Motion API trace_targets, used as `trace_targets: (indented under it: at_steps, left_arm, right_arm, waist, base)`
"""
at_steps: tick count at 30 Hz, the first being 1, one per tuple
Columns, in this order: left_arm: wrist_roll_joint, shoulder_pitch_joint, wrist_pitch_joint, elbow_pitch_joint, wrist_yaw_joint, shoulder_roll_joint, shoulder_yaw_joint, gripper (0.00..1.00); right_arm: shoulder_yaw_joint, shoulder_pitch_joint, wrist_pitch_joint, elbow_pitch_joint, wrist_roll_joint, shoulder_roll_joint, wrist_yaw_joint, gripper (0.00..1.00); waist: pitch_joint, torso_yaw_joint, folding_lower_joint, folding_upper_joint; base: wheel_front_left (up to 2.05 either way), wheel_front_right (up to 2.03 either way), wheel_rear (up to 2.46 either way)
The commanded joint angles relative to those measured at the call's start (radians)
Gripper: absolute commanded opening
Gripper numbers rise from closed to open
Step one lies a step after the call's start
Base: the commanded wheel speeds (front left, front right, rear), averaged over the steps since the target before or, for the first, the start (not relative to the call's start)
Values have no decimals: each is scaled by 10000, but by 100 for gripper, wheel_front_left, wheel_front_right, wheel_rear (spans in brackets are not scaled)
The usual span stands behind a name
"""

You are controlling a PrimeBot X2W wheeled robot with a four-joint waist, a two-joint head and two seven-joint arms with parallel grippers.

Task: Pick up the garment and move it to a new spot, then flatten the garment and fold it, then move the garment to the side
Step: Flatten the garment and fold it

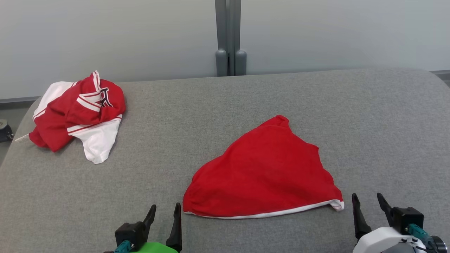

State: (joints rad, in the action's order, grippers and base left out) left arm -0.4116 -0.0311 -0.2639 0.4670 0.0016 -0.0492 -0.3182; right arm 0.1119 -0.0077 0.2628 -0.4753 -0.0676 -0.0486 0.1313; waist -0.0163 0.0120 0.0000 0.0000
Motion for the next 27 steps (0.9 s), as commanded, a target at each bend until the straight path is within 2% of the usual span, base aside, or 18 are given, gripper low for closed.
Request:
trace_targets:
  at_steps: [1, 8, 27]
  left_arm:
    - [38, -144, -9, 15, 12, -23, 27, 100]
    - [144, -208, -9, -152, 95, -23, 167, 100]
    - [219, 159, -9, -963, 235, -23, 383, 100]
  right_arm:
    - [120, 77, 32, 188, 27, -33, -10, 100]
    - [199, 133, 32, 1051, -98, -30, -10, 100]
    - [-967, 209, 31, 2105, -519, -33, -12, 100]
  waist:
    - [4, -10, 0, 0]
    - [-73, -32, 0, 0]
    - [-582, 140, 0, 0]
  base:
    - [0, 0, 0]
    - [0, 0, 0]
    - [0, 0, 0]
